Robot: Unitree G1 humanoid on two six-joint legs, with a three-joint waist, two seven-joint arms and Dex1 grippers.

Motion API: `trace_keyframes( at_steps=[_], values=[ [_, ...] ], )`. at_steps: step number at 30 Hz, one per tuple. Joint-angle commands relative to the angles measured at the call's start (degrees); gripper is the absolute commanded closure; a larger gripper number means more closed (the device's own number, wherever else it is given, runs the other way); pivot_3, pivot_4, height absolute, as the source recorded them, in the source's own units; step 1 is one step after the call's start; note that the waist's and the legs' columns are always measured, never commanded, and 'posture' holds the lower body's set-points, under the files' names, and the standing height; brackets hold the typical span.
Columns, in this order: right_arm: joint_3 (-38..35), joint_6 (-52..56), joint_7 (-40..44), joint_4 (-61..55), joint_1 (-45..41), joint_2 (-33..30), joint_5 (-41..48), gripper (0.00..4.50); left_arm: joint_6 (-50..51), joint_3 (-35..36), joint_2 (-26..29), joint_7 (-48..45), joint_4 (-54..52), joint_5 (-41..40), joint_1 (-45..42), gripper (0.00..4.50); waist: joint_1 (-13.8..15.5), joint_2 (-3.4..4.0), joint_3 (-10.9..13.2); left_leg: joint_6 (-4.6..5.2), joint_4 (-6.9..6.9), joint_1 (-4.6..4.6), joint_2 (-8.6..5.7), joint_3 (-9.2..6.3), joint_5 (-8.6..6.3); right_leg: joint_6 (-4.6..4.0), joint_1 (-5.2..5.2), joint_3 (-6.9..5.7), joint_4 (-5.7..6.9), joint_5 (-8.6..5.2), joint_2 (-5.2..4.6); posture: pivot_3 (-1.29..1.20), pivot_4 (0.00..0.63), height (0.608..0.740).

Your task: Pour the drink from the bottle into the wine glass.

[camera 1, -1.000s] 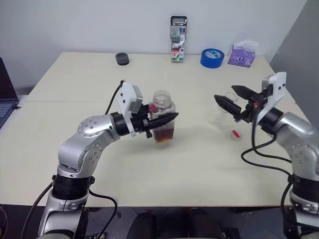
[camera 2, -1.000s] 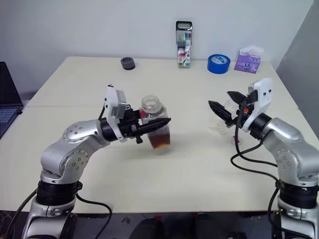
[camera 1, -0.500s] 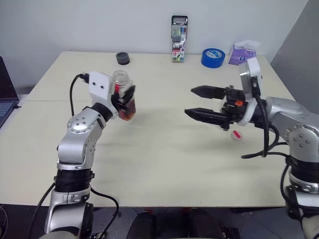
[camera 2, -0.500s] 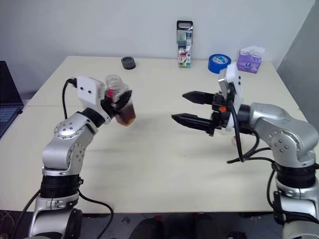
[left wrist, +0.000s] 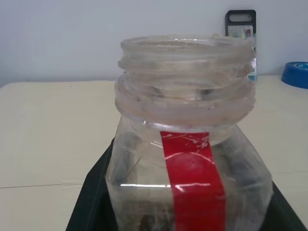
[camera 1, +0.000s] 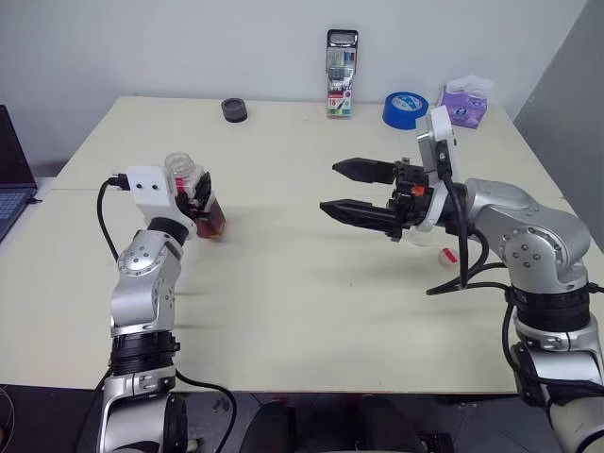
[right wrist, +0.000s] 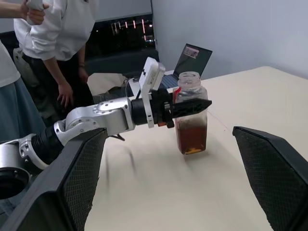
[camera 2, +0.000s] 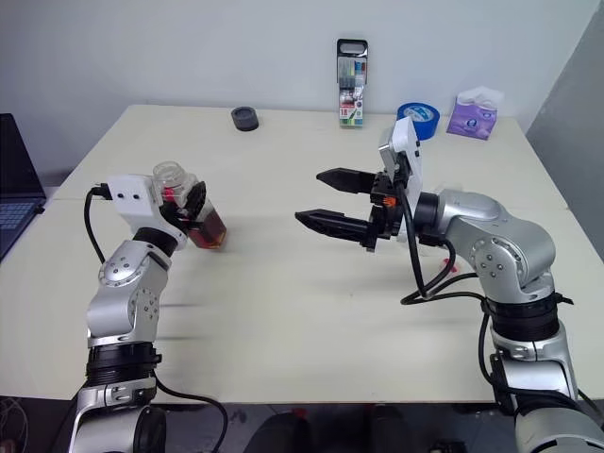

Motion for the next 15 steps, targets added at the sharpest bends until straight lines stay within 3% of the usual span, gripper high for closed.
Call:
trace_keyframes(
  at_steps=[1,10,15],
  values=[
    [-0.66,-1.26,0.15,-0.70,-1.52,0.32,-0.50,0.04,-3.73,0.97,0.84,-1.19,1.58,0.11,-0.82,2.70,0.00,0.00,0.00,0.00,0.00,0.00,0.00,-0.01,0.00,0.00,0.00,0.00,0.00,0.00,0.00,0.00,0.150,0.740],
    [-1.01,-1.31,-0.64,-0.89,-1.37,0.68,-1.24,0.04,-6.73,0.42,0.71,-2.61,6.42,0.30,-1.44,2.70,-0.01,-0.01,-0.01,0.01,0.00,0.02,0.00,-0.01,0.00,0.00,0.00,-0.01,0.04,0.00,-0.01,0.00,0.150,0.740],
    [-1.06,-1.21,-0.75,-1.11,-1.17,0.56,-1.63,0.00,-6.84,0.50,0.43,-3.12,7.05,-0.26,-1.07,1.21,-0.02,-0.01,-0.01,0.01,0.01,0.02,0.00,0.00,-0.01,0.00,0.00,-0.01,0.07,0.00,-0.01,0.00,0.150,0.740]
  ],
)
